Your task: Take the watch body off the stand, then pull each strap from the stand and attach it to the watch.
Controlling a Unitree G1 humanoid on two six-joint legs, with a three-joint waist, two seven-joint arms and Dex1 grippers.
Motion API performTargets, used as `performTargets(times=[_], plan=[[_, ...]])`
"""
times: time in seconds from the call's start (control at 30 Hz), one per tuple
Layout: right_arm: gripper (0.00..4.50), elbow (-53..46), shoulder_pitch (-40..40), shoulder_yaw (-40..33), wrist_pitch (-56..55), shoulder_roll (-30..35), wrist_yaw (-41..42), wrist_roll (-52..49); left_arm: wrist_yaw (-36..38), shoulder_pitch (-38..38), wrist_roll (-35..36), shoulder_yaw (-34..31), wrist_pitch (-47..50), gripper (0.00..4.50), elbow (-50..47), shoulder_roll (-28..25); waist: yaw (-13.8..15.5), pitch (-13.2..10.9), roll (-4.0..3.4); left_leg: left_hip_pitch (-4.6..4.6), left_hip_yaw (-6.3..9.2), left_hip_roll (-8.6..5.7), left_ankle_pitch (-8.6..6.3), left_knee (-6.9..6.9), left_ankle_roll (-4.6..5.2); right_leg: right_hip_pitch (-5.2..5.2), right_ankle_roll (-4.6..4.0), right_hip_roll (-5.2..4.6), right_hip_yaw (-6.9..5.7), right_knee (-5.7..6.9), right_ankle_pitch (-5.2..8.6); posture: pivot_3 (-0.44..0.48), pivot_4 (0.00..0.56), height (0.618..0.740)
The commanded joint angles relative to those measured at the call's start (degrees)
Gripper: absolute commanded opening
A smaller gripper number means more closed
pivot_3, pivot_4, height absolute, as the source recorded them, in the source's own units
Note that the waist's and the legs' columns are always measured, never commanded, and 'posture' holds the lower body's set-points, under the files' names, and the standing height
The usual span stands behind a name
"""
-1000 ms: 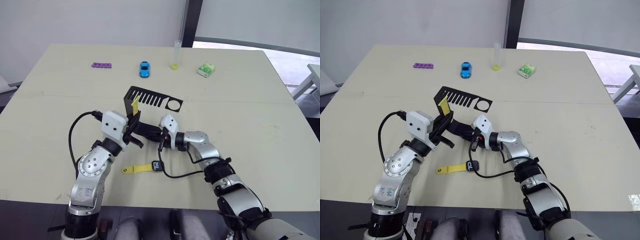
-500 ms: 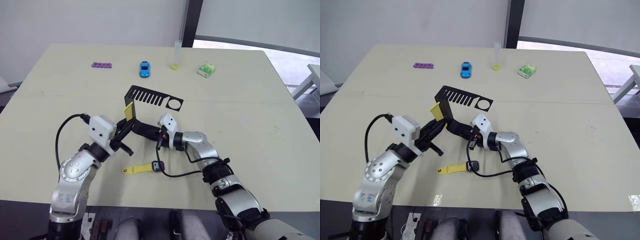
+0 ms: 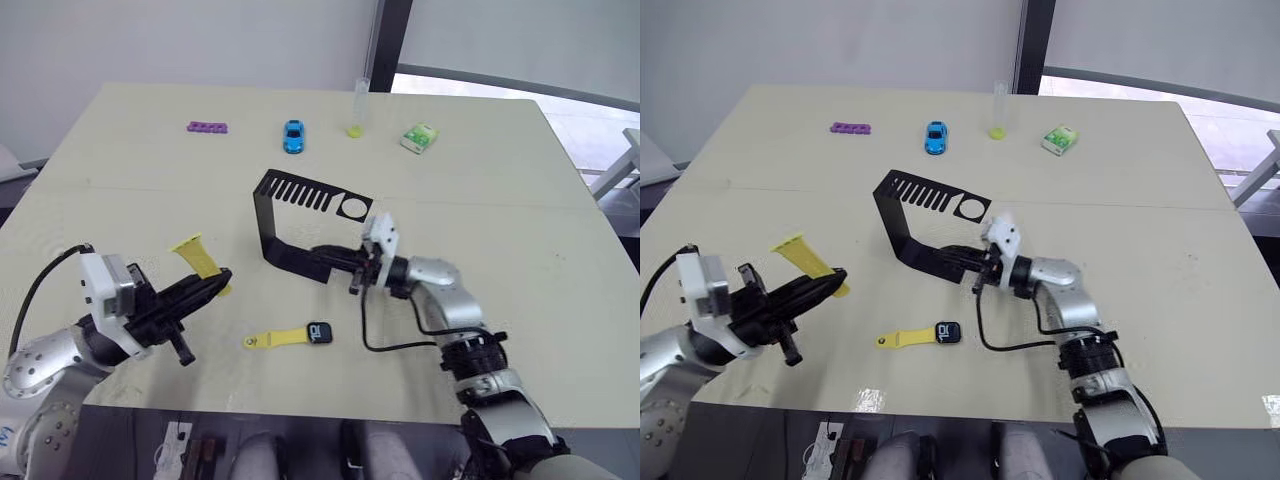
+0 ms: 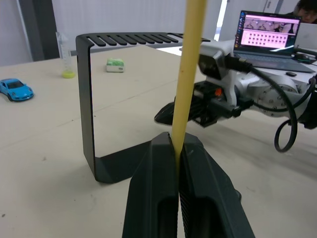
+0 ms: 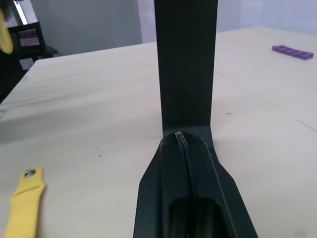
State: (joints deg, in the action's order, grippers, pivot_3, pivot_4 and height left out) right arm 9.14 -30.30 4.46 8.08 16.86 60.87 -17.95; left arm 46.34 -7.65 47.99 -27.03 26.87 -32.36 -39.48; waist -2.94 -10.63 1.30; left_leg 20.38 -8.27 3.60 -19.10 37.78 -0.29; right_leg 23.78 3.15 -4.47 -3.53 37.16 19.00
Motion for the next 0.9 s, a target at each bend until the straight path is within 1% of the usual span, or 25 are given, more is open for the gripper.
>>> performTargets(times=[0.03,0.1,0.2,0.27,0.37,0.5,0.63,0.73,0.83,0.9], plan=[[0.0,-11.14,7.22,-5.52,3.45,6.06,2.5,-6.49,4.63,-0.99,2.22,-2.65,0.61,0.05,1.62,-3.11,0.19,0.0,0.0,-0.01,0.02,0.0,0.0,-0.12,0.0,-0.02,0.0,0.0,-0.04,-0.14,0.0,0.0,0.15,0.74],[0.0,-13.95,12.17,-9.21,3.98,9.62,1.49,-8.07,6.23,-0.98,1.45,-2.93,-0.02,0.05,3.51,-4.21,0.32,0.0,0.0,-0.03,0.01,-0.04,0.0,-0.35,0.0,-0.02,0.0,0.0,-0.05,-0.33,0.0,0.0,0.15,0.74],[0.0,-15.04,19.34,-14.36,2.36,13.95,0.68,-8.36,8.78,-0.05,0.05,-3.15,-1.24,0.05,7.41,-5.73,0.3,0.0,-0.01,-0.04,-0.07,-0.03,0.01,-0.54,0.0,-0.02,0.0,0.06,-0.07,-0.57,0.0,0.0,0.15,0.74],[0.0,-15.33,22.8,-16.82,1.45,15.36,-0.06,-8.46,10.42,0.47,-0.42,-3.04,-1.52,0.05,9.35,-6.52,0.22,0.0,0.0,-0.07,-0.12,-0.01,0.02,-0.58,-0.01,-0.02,0.0,0.11,-0.06,-0.61,0.0,0.0,0.15,0.74],[0.0,-16.8,26.88,-19.29,1.6,16.19,-1.47,-8.73,12.56,1.63,0.44,-1.07,-0.18,0.05,10.2,-7.59,0.04,0.0,0.0,-0.09,-0.15,0.0,0.04,-0.57,-0.03,-0.02,0.0,0.13,-0.03,-0.59,0.0,0.0,0.15,0.74],[0.0,-20.0,29.38,-20.07,3.41,15.32,-3.11,-11.29,12.79,4.42,2.02,2.63,2.56,0.05,8.86,-7.48,0.05,0.0,0.0,-0.12,-0.15,-0.03,0.06,-0.5,-0.01,-0.07,0.04,0.1,0.0,-0.51,-0.02,0.0,0.15,0.74],[0.0,-26.91,31.57,-19.42,9.21,12.66,-6.39,-18.45,10.65,11.59,3.26,10.7,7.08,0.05,6.16,-6.39,0.73,0.0,0.0,-0.18,-0.1,-0.03,0.14,-0.49,-0.11,-0.06,0.03,0.1,0.03,-0.29,-0.02,0.0,0.15,0.74],[0.0,-31.32,31.64,-18.99,12.16,10.42,-9.7,-22.57,9.74,16.75,4.73,15.33,10.7,0.05,5.9,-5.36,1.11,-0.01,-0.01,-0.2,-0.12,-0.04,0.17,-0.48,-0.13,-0.06,0.03,0.11,0.06,-0.23,-0.02,0.0,0.15,0.74],[0.0,-36.27,31.58,-17.08,16.37,7.71,-13.99,-27.63,8.82,21.46,6.23,18.95,14.52,0.05,7.47,-3.45,1.31,-0.01,-0.01,-0.19,-0.11,-0.05,0.19,-0.43,-0.12,-0.06,0.03,0.11,0.06,-0.2,-0.02,0.0,0.15,0.74],[0.55,-39.81,31.92,-15.44,19.71,6.15,-17.17,-31.4,8.31,24.21,7.88,21.09,18.26,0.0,8.54,-2.59,1.23,0.0,-0.01,-0.19,-0.11,-0.05,0.19,-0.42,-0.12,-0.06,0.03,0.13,0.07,-0.17,-0.02,0.0,0.15,0.74]])
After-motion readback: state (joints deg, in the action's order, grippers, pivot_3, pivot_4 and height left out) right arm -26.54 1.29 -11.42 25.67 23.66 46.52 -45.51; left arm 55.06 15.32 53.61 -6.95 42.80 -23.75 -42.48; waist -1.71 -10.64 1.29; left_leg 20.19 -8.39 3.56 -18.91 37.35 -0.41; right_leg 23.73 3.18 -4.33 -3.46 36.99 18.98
